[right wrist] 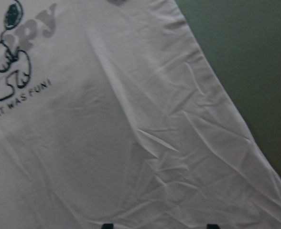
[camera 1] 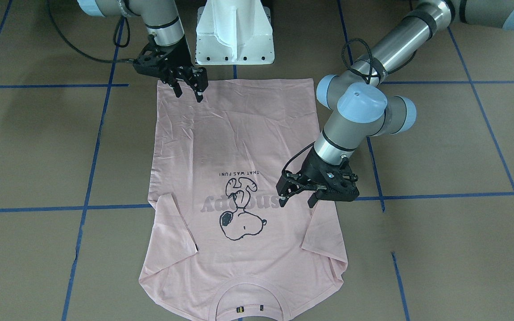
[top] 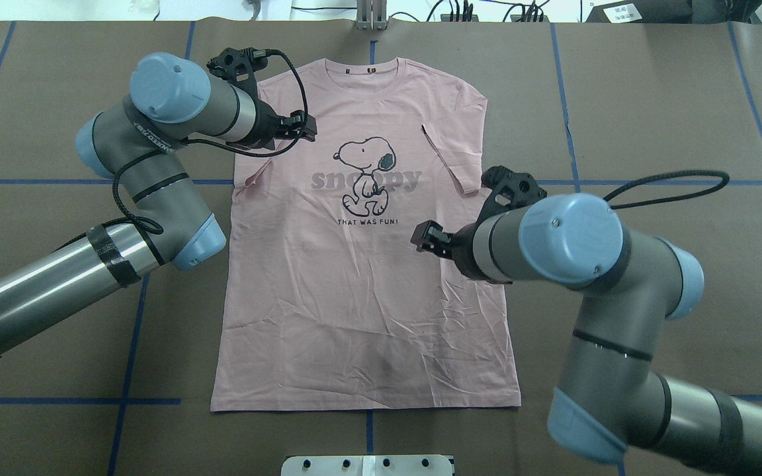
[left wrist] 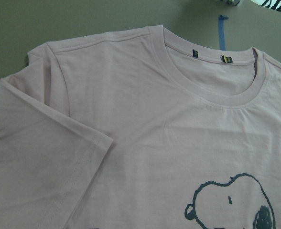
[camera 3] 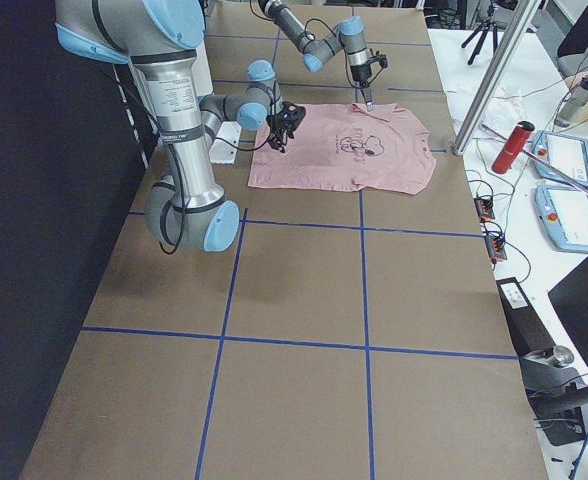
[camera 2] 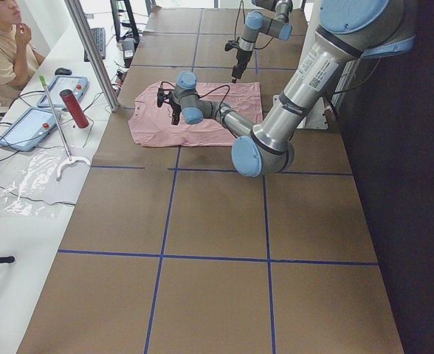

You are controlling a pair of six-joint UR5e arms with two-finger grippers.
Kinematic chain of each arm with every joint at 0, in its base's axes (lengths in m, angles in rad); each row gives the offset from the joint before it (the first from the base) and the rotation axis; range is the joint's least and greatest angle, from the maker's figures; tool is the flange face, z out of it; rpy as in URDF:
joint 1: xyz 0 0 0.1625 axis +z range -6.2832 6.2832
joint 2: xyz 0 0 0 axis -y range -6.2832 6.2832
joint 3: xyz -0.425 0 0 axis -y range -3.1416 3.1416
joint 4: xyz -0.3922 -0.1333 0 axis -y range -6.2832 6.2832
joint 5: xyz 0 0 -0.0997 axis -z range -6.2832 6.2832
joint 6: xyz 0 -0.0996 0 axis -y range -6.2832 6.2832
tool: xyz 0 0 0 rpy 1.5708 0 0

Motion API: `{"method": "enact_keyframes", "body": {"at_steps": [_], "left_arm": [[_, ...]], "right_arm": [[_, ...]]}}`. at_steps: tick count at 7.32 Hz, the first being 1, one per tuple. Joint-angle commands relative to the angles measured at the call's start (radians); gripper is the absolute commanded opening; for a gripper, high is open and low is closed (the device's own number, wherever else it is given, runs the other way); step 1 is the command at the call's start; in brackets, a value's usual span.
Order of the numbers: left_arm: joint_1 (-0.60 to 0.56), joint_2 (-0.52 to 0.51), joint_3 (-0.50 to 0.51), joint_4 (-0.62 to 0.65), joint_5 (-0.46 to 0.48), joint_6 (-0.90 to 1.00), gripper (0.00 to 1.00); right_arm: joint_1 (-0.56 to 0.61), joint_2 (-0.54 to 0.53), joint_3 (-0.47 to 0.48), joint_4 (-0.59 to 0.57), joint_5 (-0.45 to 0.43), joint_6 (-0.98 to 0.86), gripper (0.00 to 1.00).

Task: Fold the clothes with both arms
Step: 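Move both grippers down to the hem corners nearest the robot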

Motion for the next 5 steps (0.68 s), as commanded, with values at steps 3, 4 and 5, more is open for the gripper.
{"method": "enact_keyframes", "body": {"at_steps": [3, 4, 5], "left_arm": [[-0.001, 0.006, -0.022, 0.004, 0.0, -0.016, 0.85], [0.001, 0.044, -0.106, 0.013, -0.012, -0.051, 0.85], [0.001, 0.11, -0.201, 0.013, -0.061, -0.083, 0.85]], "right_arm": [[-0.102, -0.181, 0.057, 0.01, -0.056, 0.224, 0.69], [-0.119, -0.187, 0.05, 0.011, -0.059, 0.243, 0.69], [-0.136, -0.181, 0.027, 0.011, -0.06, 0.245, 0.7]]}}
